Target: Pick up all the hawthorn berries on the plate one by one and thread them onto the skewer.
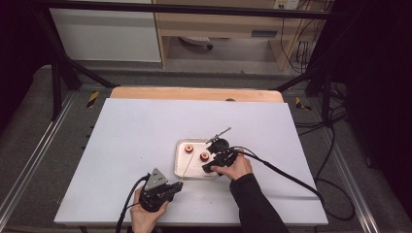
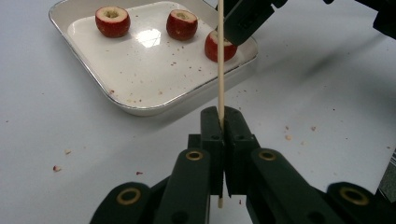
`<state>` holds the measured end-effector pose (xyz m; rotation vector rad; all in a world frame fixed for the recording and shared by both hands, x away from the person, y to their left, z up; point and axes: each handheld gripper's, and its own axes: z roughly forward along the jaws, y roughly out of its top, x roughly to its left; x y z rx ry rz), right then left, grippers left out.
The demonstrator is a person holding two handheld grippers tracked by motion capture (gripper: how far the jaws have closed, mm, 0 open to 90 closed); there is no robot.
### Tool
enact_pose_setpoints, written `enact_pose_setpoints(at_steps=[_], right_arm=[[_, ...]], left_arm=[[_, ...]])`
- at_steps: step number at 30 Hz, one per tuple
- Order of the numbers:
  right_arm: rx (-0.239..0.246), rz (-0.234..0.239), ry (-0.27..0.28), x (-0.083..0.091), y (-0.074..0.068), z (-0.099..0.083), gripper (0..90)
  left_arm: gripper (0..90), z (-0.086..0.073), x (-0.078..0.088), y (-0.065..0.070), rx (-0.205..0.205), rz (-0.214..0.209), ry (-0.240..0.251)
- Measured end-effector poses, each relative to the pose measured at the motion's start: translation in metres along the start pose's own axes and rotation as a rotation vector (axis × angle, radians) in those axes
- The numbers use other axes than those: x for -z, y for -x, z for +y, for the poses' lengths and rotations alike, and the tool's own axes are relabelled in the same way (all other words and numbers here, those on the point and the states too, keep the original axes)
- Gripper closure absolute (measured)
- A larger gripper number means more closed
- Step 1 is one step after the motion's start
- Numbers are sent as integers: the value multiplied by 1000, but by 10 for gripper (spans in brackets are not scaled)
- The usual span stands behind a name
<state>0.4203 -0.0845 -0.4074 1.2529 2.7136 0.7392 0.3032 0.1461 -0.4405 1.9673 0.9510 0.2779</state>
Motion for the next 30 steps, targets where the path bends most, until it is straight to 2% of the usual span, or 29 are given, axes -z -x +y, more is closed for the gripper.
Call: enact_pose_setpoints(at_steps=[6, 15, 20, 25, 30], right_arm=[[11, 17, -48, -7, 2, 2, 463], [34, 17, -77, -14, -1, 5, 539], [34, 21, -87, -16, -2, 5, 586], [30, 21, -93, -18, -2, 5, 592], [-2, 27, -61, -11, -1, 6, 594]], left_arm=[[878, -1, -2, 0, -5, -5, -12], [878, -1, -2, -1, -1, -7, -15], [878, -2, -3, 0, -5, -10, -21], [878, -1, -3, 0, -4, -9, -19], [879, -1, -2, 1, -3, -7, -13]])
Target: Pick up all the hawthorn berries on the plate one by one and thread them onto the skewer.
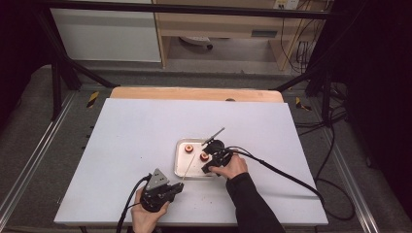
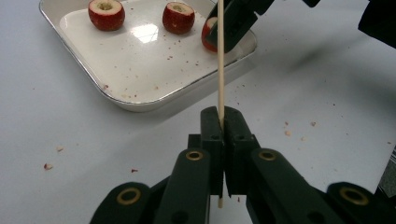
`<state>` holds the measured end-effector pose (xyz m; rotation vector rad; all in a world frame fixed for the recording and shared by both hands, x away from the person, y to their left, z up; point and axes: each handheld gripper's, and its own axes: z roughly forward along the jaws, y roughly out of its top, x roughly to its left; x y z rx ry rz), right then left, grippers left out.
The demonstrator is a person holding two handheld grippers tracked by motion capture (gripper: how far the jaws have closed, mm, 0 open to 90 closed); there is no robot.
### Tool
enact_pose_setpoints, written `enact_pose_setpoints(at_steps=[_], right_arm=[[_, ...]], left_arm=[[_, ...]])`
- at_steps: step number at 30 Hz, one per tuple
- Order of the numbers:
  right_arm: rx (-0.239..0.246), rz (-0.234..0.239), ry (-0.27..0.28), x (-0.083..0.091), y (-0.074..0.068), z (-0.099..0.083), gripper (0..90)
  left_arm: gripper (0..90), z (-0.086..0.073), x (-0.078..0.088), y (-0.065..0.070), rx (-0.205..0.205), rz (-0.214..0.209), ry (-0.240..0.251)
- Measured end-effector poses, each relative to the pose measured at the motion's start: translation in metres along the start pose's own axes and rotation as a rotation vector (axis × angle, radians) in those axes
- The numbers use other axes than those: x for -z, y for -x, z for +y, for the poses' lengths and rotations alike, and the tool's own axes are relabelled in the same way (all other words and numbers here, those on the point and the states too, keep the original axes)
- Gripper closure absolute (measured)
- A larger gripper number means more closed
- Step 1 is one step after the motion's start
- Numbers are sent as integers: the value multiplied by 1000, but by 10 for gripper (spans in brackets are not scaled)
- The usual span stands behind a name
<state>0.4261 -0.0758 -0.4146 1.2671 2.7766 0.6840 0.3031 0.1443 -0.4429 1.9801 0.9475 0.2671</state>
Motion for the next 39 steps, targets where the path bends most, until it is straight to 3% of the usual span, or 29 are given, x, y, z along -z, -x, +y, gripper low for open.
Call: enact_pose_setpoints(at_steps=[6, 7, 9, 11, 12, 14, 15, 18, 19, 20, 22, 23, 24, 25, 30, 32, 34, 39], right_arm=[[-53, 19, 119, 24, 2, -2, 595], [-76, 28, 184, 33, 5, -5, 595], [-86, 30, 206, 36, 5, -6, 595], [-98, 35, 266, 41, 9, -11, 595], [-125, 51, 323, 45, 13, -16, 595], [-139, 56, 345, 46, 14, -18, 595], [-174, 72, 408, 49, 17, -23, 595], [-215, 98, 497, 51, 20, -29, 595], [-215, 98, 497, 51, 20, -29, 595], [-243, 118, 547, 52, 21, -32, 595], [-254, 123, 570, 52, 22, -33, 595], [-286, 139, 622, 52, 22, -35, 595], [-286, 139, 622, 52, 22, -35, 595], [-311, 165, 670, 51, 23, -37, 596], [-367, 219, 750, 49, 21, -40, 596], [-373, 223, 765, 49, 20, -40, 595], [-385, 249, 818, 49, 18, -41, 596], [-413, 294, 891, 49, 14, -42, 596]], left_arm=[[878, 0, 0, 3, 4, 0, 17], [879, 1, 0, 3, 3, 0, 19], [878, 1, -2, 5, 7, 2, 23], [878, 1, -3, 7, 11, 5, 28], [878, 1, -4, 7, 8, 5, 28], [879, 1, -5, 10, 13, 9, 31], [879, 1, -6, 11, 14, 12, 31], [879, 1, -10, 15, 17, 19, 31], [879, 1, -11, 16, 22, 18, 32], [878, 1, -12, 18, 28, 18, 32], [878, 2, -15, 21, 40, 15, 35], [878, 2, -16, 23, 48, 14, 38], [878, 2, -18, 25, 56, 13, 39], [878, 2, -19, 26, 63, 13, 42], [878, 3, -26, 33, 101, 11, 62], [878, 4, -29, 35, 126, 7, 73], [878, 6, -32, 38, 149, 14, 82], [878, 9, -36, 42, 176, 8, 113]])
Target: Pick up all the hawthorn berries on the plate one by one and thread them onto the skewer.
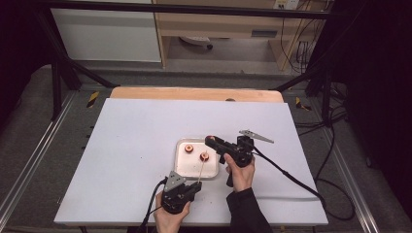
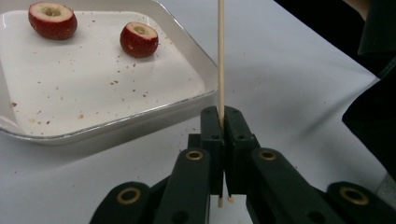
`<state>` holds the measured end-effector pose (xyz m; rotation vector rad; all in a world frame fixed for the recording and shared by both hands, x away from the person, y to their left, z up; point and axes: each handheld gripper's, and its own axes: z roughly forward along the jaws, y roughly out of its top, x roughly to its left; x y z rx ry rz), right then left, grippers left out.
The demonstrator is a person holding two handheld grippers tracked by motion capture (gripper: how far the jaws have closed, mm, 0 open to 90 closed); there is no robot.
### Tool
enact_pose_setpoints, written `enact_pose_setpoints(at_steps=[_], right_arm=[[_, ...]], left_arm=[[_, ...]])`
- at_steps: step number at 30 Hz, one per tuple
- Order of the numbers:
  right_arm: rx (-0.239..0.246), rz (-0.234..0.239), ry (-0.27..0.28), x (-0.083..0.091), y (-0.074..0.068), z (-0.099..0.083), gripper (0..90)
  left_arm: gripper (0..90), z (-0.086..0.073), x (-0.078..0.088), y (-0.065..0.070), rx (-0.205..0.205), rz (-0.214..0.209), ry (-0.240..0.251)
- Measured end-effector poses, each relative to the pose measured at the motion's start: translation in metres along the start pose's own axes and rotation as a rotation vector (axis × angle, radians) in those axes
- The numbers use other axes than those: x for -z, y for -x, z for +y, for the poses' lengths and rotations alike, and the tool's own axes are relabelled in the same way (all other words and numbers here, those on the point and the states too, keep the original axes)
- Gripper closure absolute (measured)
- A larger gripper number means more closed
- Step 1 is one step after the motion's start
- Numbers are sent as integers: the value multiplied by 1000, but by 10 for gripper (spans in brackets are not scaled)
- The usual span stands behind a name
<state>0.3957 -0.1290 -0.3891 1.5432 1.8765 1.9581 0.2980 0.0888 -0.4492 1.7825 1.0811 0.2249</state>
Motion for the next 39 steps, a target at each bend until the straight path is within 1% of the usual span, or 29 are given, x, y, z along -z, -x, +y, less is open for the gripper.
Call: enact_pose_setpoints(at_steps=[2, 3, 4, 9, 13, 17, 20, 26, 28, 39], right_arm=[[-6, 7, 10, 0, 0, -1, 596], [-23, 19, 23, 0, -1, -1, 596], [-23, 19, 23, 0, -1, -1, 596], [-41, 45, 32, 1, -2, -2, 596], [-53, 57, 33, 1, -3, -2, 596], [-42, 52, 30, 1, -3, -2, 596], [-41, 53, 21, 1, -2, -3, 596], [-42, 59, 17, 0, -3, -3, 597], [-40, 60, 17, 1, -2, -3, 597], [-38, 65, 14, 2, -2, -2, 597]], left_arm=[[878, 1, -1, 1, 14, -5, 18], [878, 2, -1, 2, 19, 0, 29], [878, 2, -2, 3, 19, 2, 33], [878, 3, -5, 3, 33, 0, 33], [879, 3, -8, 3, 33, -1, 28], [879, 4, -7, 3, 26, -1, 31], [879, 4, -6, 3, 35, -4, 32], [879, 4, -6, 2, 37, -5, 28], [879, 4, -6, 2, 33, 0, 27], [879, 4, -5, 1, 36, 0, 30]])
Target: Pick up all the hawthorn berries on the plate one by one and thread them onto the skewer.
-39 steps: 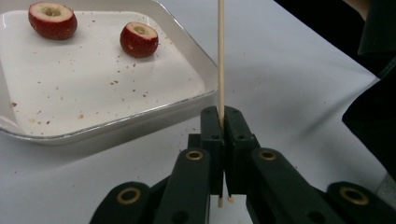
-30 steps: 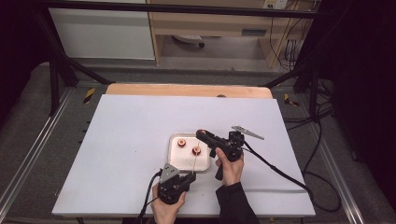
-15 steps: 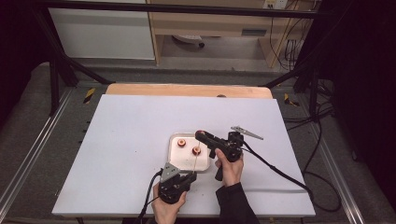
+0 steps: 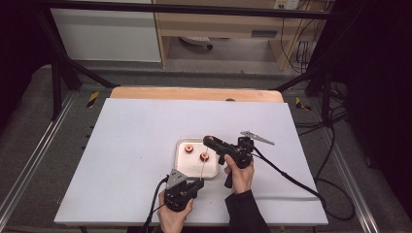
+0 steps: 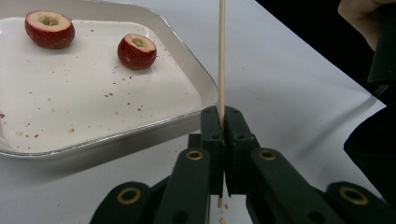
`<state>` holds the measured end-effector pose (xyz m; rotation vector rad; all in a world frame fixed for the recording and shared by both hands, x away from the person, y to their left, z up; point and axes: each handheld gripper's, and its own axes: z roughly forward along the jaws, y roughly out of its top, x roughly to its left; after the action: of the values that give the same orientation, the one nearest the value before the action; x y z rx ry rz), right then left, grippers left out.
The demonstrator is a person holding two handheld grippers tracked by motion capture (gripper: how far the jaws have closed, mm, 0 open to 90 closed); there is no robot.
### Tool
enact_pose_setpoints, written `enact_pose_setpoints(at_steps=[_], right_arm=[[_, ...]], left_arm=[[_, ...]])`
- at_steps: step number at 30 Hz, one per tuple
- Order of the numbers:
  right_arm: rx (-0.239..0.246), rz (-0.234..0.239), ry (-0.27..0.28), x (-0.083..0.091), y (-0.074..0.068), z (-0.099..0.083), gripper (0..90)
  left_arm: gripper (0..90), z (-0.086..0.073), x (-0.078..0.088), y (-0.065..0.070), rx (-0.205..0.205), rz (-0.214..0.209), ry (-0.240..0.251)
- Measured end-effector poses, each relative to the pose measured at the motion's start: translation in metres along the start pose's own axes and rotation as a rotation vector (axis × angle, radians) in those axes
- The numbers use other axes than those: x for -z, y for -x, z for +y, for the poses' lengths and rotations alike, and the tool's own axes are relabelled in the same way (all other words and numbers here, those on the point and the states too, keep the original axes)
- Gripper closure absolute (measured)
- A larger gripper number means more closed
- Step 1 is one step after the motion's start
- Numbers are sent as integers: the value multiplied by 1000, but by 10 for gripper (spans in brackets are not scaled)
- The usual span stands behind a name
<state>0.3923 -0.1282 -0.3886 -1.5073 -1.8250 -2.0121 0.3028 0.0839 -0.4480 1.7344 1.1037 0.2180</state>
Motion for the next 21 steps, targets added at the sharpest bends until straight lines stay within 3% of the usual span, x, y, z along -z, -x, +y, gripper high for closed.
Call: enact_pose_setpoints(at_steps=[21], right_arm=[[2, -5, -5, -1, 1, 0, 597]], left_arm=[[880, -1, 0, 0, -3, -1, -3]])
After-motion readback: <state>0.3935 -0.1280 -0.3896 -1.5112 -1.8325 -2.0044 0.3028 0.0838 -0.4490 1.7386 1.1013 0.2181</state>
